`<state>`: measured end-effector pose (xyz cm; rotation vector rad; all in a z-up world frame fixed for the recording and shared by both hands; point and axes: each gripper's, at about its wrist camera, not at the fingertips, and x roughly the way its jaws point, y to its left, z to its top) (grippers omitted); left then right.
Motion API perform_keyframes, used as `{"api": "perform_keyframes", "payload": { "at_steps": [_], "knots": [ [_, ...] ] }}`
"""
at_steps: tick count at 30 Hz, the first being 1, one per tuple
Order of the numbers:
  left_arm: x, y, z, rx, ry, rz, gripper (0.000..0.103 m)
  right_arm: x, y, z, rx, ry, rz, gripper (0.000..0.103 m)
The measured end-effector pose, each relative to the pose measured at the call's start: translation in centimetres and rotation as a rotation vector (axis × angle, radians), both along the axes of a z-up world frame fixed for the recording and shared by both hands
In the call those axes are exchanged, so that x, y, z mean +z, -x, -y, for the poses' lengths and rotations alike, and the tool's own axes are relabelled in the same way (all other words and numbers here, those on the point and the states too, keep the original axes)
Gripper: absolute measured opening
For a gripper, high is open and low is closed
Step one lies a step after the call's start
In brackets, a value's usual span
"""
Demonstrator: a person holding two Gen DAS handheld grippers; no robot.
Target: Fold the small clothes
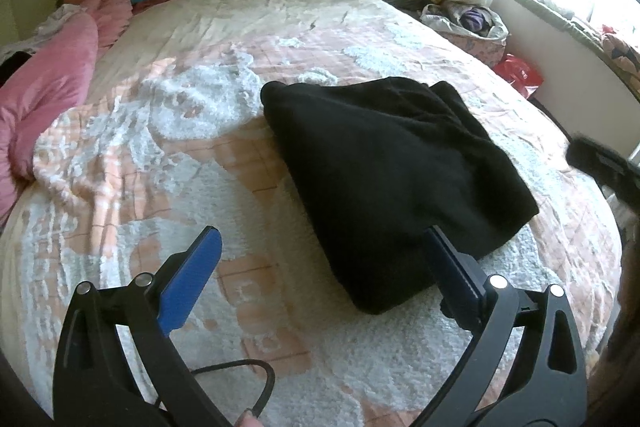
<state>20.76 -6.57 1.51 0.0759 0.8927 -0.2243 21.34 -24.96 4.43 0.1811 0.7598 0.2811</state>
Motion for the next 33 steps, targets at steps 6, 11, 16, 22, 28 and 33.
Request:
{"api": "perform_keyframes", "payload": {
  "at_steps": [6, 11, 16, 22, 28, 33],
  "knots": [
    [-0.9, -1.3, 0.2, 0.010, 0.004, -0.018, 0.093, -3.3, -8.1, -1.7, 0.029, 0.003, -0.166, 0.049],
    [-1.8, -2.5, 0.6, 0.006, 0.006, -0.030, 0.093, -6.6, -11.6, -2.0, -0.001, 0.013, -0.274, 0.035],
    [-2.3, -3.0, 1.1, -0.004, 0.026, -0.035, 0.093, -4.4, -9.7, -3.7, 0.042, 0.080, -0.116, 0.014],
    [-2.6, -3.2, 1.6, -0.027, 0.079, -0.047, 0.093, -2.9, -7.9, -2.7, -0.010, 0.214, -0.036, 0.013],
    [-2.6, -2.8, 2.0, -0.029, 0.051, -0.045, 0.094, -6.0, -8.0, -2.6, -0.046, 0.248, -0.106, 0.029],
    [-2.0, -2.2, 1.6, -0.024, 0.046, -0.041, 0.094, -3.8, -5.1, -0.9, -0.081, 0.156, -0.054, 0.052]
  ]
}}
